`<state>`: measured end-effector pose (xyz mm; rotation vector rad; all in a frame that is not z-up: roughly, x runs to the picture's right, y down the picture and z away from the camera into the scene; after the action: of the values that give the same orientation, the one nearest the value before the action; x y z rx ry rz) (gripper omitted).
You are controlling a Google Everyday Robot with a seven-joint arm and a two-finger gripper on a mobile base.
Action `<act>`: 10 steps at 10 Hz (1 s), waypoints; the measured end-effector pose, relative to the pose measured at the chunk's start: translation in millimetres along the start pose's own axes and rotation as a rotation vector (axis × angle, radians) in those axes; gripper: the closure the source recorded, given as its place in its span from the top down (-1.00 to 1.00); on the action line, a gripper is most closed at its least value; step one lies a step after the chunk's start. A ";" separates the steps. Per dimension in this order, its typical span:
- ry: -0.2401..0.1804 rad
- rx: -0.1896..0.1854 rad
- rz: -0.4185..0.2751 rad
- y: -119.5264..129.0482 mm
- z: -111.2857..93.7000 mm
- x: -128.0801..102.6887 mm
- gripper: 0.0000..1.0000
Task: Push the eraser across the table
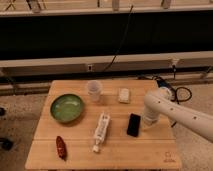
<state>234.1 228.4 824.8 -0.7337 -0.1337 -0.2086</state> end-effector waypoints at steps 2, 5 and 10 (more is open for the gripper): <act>-0.020 0.007 -0.006 -1.5 0.5 -4.2 -0.97; -0.035 0.021 -0.029 -7.7 -2.9 -15.5 -0.97; 0.018 0.001 -0.143 -34.8 -6.9 -64.4 -0.97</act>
<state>163.7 207.7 829.8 -0.7216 -0.1691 -0.3515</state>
